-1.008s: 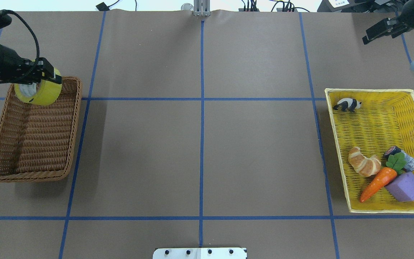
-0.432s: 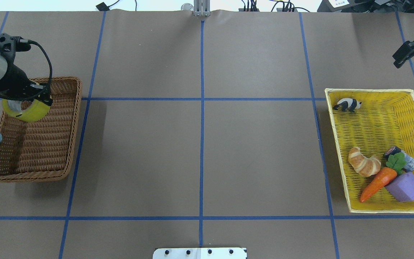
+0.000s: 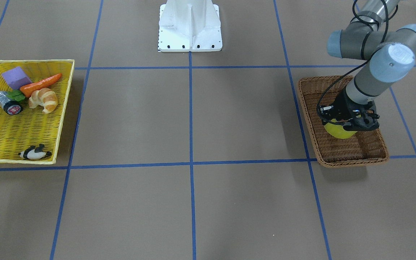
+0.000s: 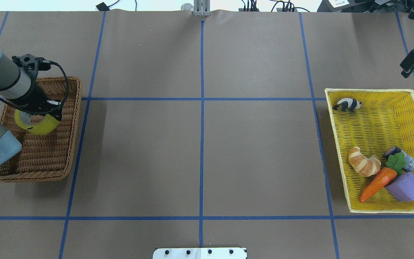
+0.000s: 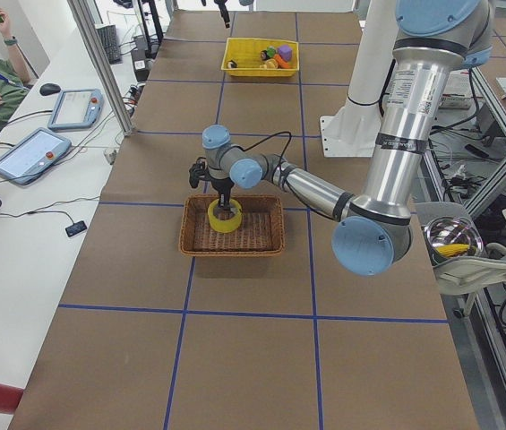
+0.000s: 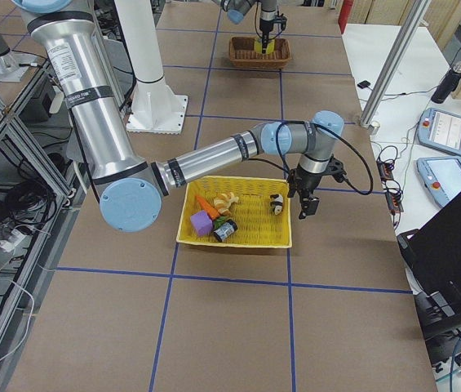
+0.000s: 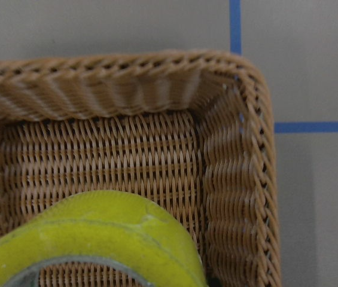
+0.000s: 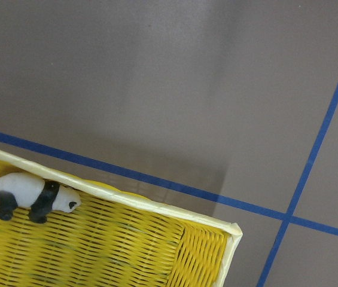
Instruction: Move tape to another basket
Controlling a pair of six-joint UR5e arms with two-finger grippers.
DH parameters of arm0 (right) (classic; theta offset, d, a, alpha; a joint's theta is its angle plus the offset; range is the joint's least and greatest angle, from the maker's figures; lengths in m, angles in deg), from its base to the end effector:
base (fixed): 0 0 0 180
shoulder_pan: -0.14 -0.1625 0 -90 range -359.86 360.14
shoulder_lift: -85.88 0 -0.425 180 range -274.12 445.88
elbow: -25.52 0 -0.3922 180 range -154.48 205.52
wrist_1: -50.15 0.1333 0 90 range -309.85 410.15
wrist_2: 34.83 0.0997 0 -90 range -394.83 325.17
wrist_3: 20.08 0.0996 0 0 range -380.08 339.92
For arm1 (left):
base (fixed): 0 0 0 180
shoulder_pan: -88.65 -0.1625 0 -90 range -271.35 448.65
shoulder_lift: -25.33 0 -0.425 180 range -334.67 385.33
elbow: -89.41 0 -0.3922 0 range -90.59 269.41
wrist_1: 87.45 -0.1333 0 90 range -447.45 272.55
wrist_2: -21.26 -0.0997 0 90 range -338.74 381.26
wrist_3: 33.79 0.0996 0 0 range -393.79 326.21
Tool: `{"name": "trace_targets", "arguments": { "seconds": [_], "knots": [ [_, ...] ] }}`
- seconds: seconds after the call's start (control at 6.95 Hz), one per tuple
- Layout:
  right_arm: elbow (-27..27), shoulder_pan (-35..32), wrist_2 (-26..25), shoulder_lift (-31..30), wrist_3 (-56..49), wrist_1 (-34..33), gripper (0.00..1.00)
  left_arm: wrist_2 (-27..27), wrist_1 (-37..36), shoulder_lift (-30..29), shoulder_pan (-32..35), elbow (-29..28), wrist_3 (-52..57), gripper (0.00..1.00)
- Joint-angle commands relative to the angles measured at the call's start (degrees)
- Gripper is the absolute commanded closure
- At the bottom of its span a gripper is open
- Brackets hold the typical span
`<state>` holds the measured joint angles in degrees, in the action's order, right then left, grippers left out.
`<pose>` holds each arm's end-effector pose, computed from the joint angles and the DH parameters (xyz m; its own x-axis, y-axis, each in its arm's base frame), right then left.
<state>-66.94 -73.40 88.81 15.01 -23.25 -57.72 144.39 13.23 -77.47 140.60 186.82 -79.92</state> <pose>-0.0976 -0.6060 0.4960 0.7714 -0.3229 0.5484 0.3259 0.9406 0.0954 0.3019 -0.5137 0.4618 0.7185 0.0237 -0.6952 -0.0158 0.9997 0.0177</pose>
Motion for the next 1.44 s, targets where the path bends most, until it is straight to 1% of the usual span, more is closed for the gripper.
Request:
{"name": "trace_targets", "arguments": {
  "seconds": [0.0, 0.14, 0.29, 0.43, 0.58, 0.72, 0.86, 1.01, 1.15, 1.3],
  "knots": [
    [0.0, -1.3, 0.8, -0.9, -1.8, -0.5, 0.0, -7.3, 2.3, 0.6, -0.5, -0.6, 0.4, 0.0],
    [0.0, -1.7, 3.3, -1.9, -1.8, -0.5, 0.0, -7.8, 2.0, 1.2, -0.2, -0.5, 6.9, 0.0],
    [-0.2, -2.6, 4.8, -2.9, -1.8, -0.3, 0.0, -7.6, 1.9, 3.3, 0.6, 0.8, 10.1, 0.0],
    [-0.4, -4.1, 4.9, -4.1, -1.8, -0.3, 0.0, -6.9, 1.4, 4.6, 4.1, 2.4, 11.1, 0.0],
    [-0.5, -6.1, 4.8, -5.7, -2.4, -0.1, 0.0, -2.1, -2.4, 4.6, 11.1, 2.7, 19.1, 0.0],
    [-0.6, -7.7, 4.8, -7.0, -6.0, -0.1, 0.0, 1.8, -6.0, 4.8, 17.7, 2.6, 30.6, 0.0],
    [-0.5, -9.2, 4.7, -8.3, -9.6, 0.1, 0.0, 2.3, -10.4, 4.9, 22.7, 2.4, 38.7, 0.0],
    [-0.4, -11.2, 4.9, -9.4, -11.3, 0.2, 0.0, 2.3, -12.9, 5.8, 28.2, 1.5, 46.1, 0.0],
    [-0.6, -12.7, 4.9, -10.3, -11.9, 0.4, 0.0, 2.5, -13.1, 6.0, 33.0, -1.3, 53.3, 0.0],
    [-0.5, -13.6, 4.7, -10.7, -10.7, 0.4, 0.0, 2.6, -13.0, 6.2, 35.3, -3.5, 56.8, 0.0]
  ]
}}
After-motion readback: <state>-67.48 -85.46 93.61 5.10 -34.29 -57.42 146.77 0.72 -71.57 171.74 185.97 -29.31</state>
